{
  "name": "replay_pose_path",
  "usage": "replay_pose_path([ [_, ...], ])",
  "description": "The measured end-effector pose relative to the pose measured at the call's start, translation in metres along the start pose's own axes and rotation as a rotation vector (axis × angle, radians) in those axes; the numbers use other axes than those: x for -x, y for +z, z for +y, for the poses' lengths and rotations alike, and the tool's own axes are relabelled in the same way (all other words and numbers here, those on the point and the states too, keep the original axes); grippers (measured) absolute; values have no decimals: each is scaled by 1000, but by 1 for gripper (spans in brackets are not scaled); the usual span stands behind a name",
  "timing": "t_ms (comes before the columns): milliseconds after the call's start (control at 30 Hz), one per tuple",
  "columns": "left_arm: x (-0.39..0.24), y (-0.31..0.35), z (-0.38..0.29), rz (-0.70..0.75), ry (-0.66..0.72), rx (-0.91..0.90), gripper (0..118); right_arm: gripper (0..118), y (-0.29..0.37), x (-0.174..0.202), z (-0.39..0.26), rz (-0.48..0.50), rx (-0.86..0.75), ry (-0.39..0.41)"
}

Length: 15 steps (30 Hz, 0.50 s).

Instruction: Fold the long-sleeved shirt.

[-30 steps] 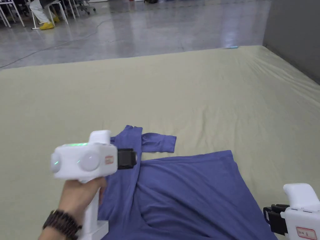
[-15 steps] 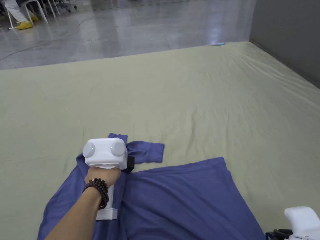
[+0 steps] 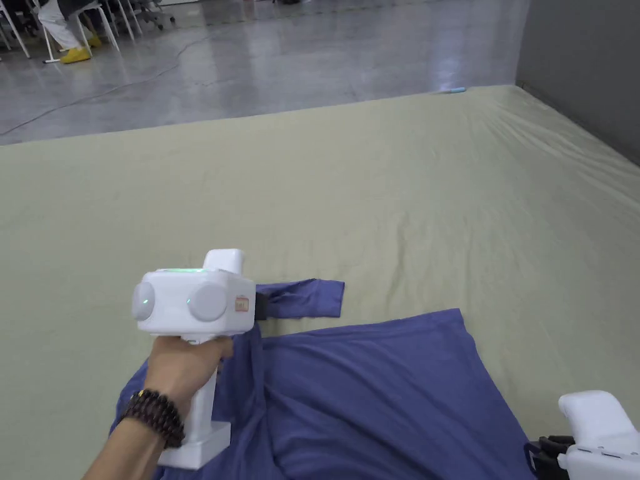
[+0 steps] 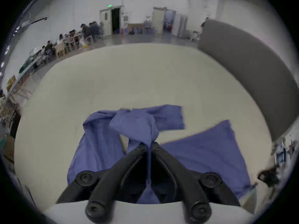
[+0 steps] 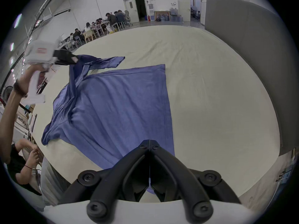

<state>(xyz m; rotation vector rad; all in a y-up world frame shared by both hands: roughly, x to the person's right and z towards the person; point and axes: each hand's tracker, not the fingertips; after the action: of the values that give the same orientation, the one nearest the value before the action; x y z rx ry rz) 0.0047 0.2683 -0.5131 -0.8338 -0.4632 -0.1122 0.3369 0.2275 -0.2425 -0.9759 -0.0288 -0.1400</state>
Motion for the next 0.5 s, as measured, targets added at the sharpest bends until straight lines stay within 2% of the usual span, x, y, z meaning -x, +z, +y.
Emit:
replay_pose_path([
  [167, -29, 62, -68, -130, 5, -1, 0, 2, -4, 7, 6, 5, -8, 5],
  [300, -47, 66, -136, -259, 16, 115, 0, 2, -9, 13, 9, 18, -5, 14],
  [400, -44, 49, -169, -268, 30, 164, 3, 2, -9, 18, 11, 21, 0, 32],
  [433, -37, 47, -173, -260, 79, 163, 18, 2, -9, 19, 12, 22, -2, 38],
  [467, -33, 47, -170, -255, 113, 155, 60, 2, -7, 19, 13, 24, -5, 40],
  [500, -24, 49, -166, -259, 120, 153, 118, 2, -6, 20, 13, 25, -8, 40],
])
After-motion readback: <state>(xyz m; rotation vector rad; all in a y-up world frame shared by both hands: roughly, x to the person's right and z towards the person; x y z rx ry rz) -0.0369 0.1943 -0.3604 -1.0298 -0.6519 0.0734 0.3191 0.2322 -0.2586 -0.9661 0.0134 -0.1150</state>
